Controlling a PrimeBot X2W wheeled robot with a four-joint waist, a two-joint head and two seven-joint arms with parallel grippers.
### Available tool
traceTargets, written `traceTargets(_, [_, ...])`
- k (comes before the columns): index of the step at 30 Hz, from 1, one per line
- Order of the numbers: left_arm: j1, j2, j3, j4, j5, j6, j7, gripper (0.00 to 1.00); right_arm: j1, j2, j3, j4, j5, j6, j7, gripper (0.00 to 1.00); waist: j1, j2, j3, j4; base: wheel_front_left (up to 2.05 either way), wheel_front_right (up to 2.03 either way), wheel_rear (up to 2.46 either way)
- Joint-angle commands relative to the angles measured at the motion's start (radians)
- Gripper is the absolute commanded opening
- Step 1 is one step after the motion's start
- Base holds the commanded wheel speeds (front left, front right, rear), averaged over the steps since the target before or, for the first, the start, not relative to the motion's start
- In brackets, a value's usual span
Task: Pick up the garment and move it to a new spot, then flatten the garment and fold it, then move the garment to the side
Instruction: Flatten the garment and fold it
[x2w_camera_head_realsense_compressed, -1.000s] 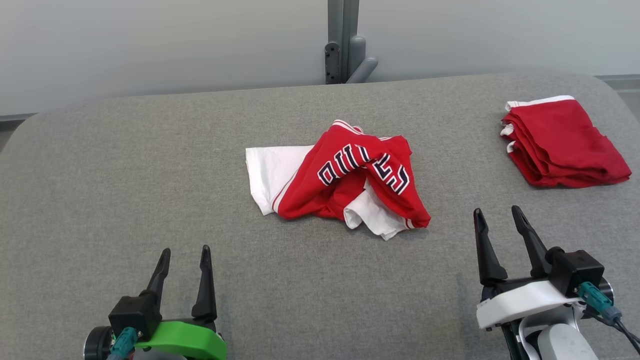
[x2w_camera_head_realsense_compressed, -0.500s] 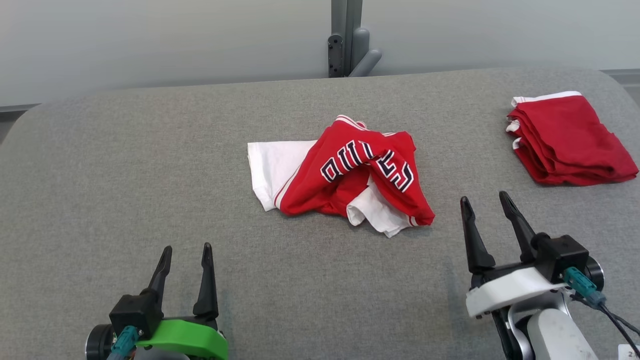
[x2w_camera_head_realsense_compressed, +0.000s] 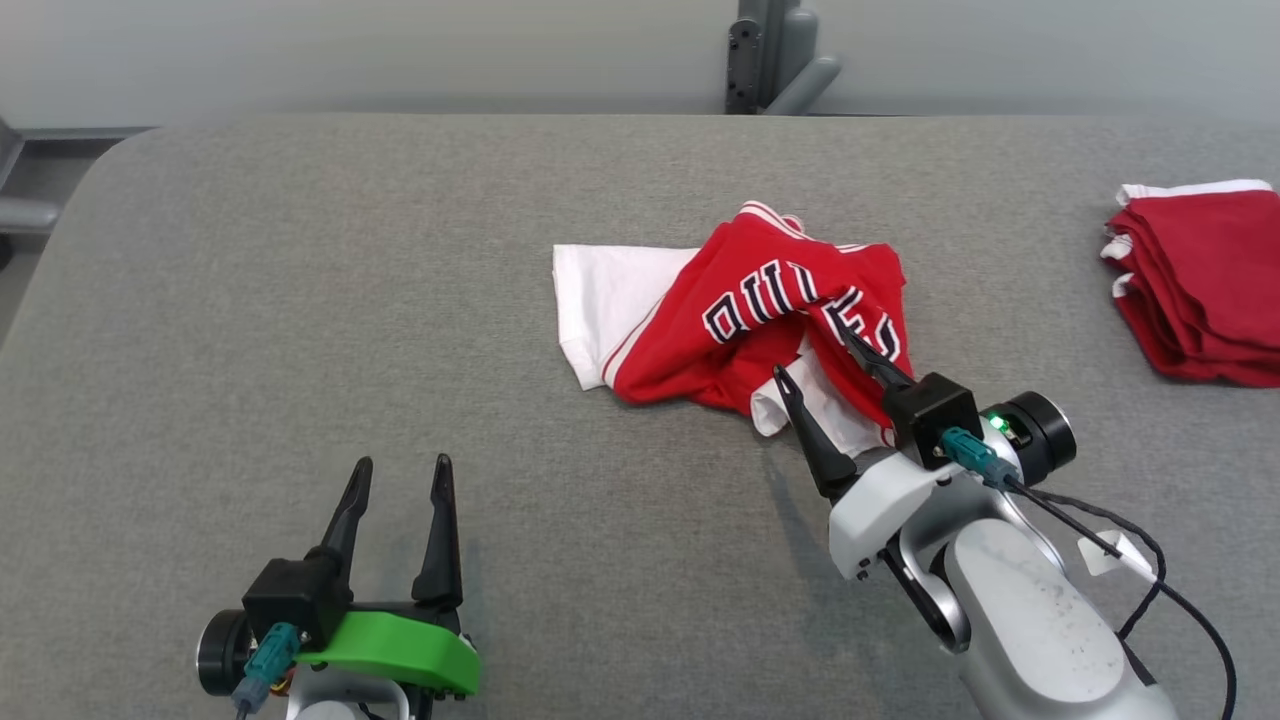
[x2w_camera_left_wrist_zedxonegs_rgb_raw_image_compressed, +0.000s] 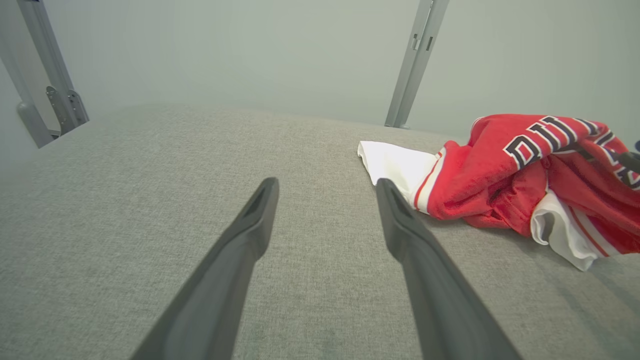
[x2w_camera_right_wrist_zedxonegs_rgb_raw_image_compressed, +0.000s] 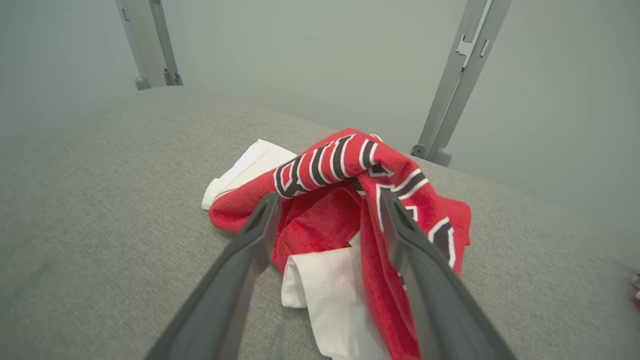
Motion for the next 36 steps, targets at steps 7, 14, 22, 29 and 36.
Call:
traceTargets(7, [-0.017,-0.004,-0.028,0.005,-0.026,0.007,-0.001,1.00,-0.123,-0.079,0.015,0.138,-0.154,-0.002,-0.007,1.00,0.0000,0.0014,0.042,0.163,0.00,0.00,0.00])
traceTargets(14, [0.013,-0.004,-0.049,-0.004,-0.062,0.029,-0.001,1.00,-0.160,-0.125,-0.014,0.178,-0.344,-0.002,0.033,1.00,0.0000,0.0014,0.036,0.238,0.00,0.00,0.00])
traceTargets(22, [0.023,-0.004,-0.073,-0.017,-0.079,0.043,-0.001,1.00,-0.191,-0.111,-0.072,0.176,-0.335,-0.002,0.035,1.00,0.0000,0.0014,0.039,0.265,0.00,0.00,0.00])
traceTargets(29, [0.004,-0.004,-0.081,-0.015,-0.084,0.049,-0.001,1.00,-0.223,-0.091,-0.131,0.211,-0.326,-0.002,0.017,0.00,0.0000,0.0014,0.061,0.270,0.00,0.00,0.00])
traceTargets(36, [-0.004,-0.004,-0.082,-0.010,-0.079,0.050,-0.001,1.00,-0.261,-0.059,-0.158,0.190,-0.333,-0.002,-0.044,0.00,0.0000,0.0014,0.068,0.268,0.00,0.00,0.00])
